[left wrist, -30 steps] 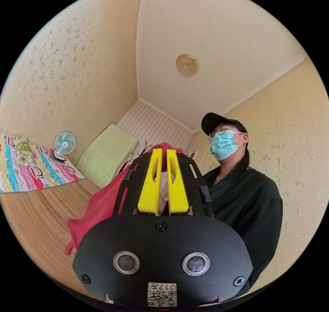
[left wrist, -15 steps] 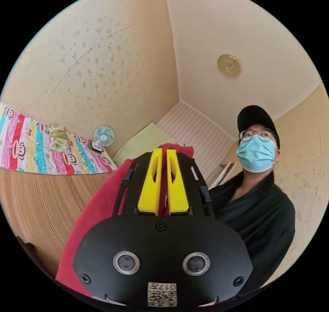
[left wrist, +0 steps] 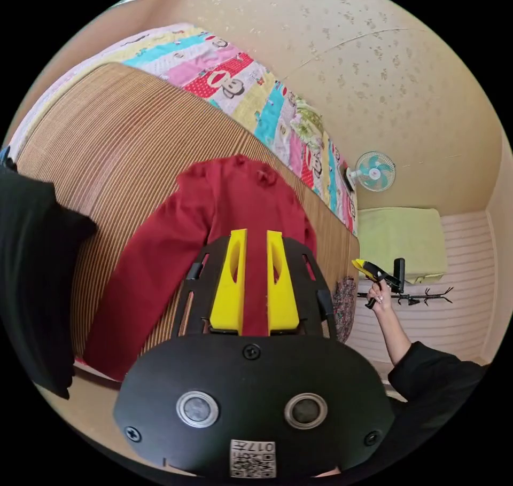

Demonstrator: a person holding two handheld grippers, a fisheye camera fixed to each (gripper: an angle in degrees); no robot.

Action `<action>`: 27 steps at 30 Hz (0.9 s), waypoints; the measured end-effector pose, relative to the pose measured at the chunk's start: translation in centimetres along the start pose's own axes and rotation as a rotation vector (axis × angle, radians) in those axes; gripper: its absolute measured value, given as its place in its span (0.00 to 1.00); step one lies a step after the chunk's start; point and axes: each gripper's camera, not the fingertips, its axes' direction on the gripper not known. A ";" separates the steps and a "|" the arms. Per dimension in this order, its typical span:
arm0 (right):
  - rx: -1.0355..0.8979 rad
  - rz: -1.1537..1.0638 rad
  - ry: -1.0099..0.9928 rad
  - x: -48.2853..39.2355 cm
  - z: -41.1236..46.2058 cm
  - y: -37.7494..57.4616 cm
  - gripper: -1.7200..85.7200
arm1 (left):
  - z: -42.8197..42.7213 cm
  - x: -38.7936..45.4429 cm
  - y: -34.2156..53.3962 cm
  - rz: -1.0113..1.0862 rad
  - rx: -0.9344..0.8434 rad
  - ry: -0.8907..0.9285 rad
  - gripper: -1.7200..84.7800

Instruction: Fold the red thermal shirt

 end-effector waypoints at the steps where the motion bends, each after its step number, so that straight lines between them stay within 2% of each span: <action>1: -0.072 0.022 0.073 1.4 2.5 1.0 0.14 | 1.3 -2.1 2.4 -0.055 -0.047 -0.032 0.10; 6: -0.265 0.085 0.307 4.6 8.5 4.6 0.17 | 5.5 -7.0 10.6 -0.212 -0.228 -0.006 0.11; 8: -0.472 0.021 0.396 4.9 12.1 5.5 0.13 | 6.8 -7.4 12.5 -0.235 -0.303 -0.019 0.11; 10: -0.560 -0.038 0.421 4.7 12.2 5.5 0.08 | 7.0 -7.3 13.0 -0.234 -0.353 -0.012 0.11; 12: -0.485 -0.073 0.430 4.6 8.6 4.3 0.07 | 6.0 -7.5 13.2 -0.229 -0.364 -0.020 0.11; 15: -0.241 0.096 0.509 8.3 -1.0 1.4 0.06 | 3.9 -8.2 12.7 -0.213 -0.377 -0.021 0.11; 16: -0.060 0.273 0.600 10.8 -6.0 1.1 0.07 | 3.1 -8.6 12.4 -0.213 -0.369 -0.027 0.11; 17: 0.163 0.541 0.636 13.2 -11.2 2.6 0.07 | 2.4 -9.0 11.9 -0.217 -0.357 -0.030 0.11; 18: 0.263 0.663 0.612 14.1 -13.1 3.8 0.07 | 2.0 -9.2 11.7 -0.219 -0.350 -0.028 0.11; 19: 0.402 0.754 0.472 15.0 -14.8 5.9 0.08 | 1.4 -9.6 11.2 -0.226 -0.330 -0.022 0.11; 20: 0.405 0.657 0.309 14.9 -13.8 6.5 0.09 | 0.9 -9.9 10.8 -0.235 -0.307 -0.019 0.11; 21: 0.354 0.590 0.255 14.6 -12.5 6.2 0.09 | 0.7 -10.0 10.5 -0.238 -0.297 -0.017 0.11; 23: 0.003 0.378 0.207 12.0 -4.3 5.1 0.13 | 0.8 -10.6 9.4 -0.252 -0.281 -0.023 0.11; 27: -0.326 0.173 0.140 7.0 6.9 5.4 0.13 | 2.3 -11.5 7.8 -0.263 -0.301 -0.069 0.11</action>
